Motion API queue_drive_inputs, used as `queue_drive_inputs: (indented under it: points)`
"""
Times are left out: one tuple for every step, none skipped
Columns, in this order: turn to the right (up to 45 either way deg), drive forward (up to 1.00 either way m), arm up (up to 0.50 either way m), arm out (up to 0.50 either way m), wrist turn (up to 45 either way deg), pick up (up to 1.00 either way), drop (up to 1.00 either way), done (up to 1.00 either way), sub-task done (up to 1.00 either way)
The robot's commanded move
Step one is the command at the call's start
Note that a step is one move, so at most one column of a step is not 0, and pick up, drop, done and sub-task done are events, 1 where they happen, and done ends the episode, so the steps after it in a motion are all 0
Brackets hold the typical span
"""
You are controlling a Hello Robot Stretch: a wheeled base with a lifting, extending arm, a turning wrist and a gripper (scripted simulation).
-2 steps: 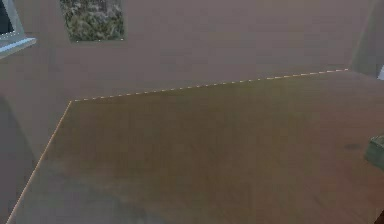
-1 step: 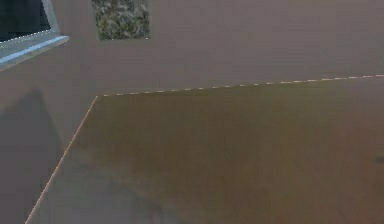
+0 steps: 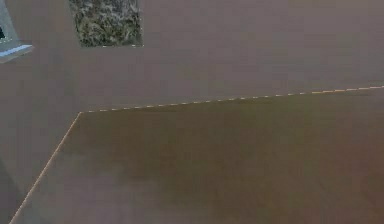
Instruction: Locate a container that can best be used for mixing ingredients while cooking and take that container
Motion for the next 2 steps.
queue_drive_inputs:
  points:
    - [42.0,0.00,0.00,0.00,0.0,0.00,0.00,0.00,0.00]
    - [0.0,0.50,0.00,0.00,0.0,0.00,0.00,0.00,0.00]
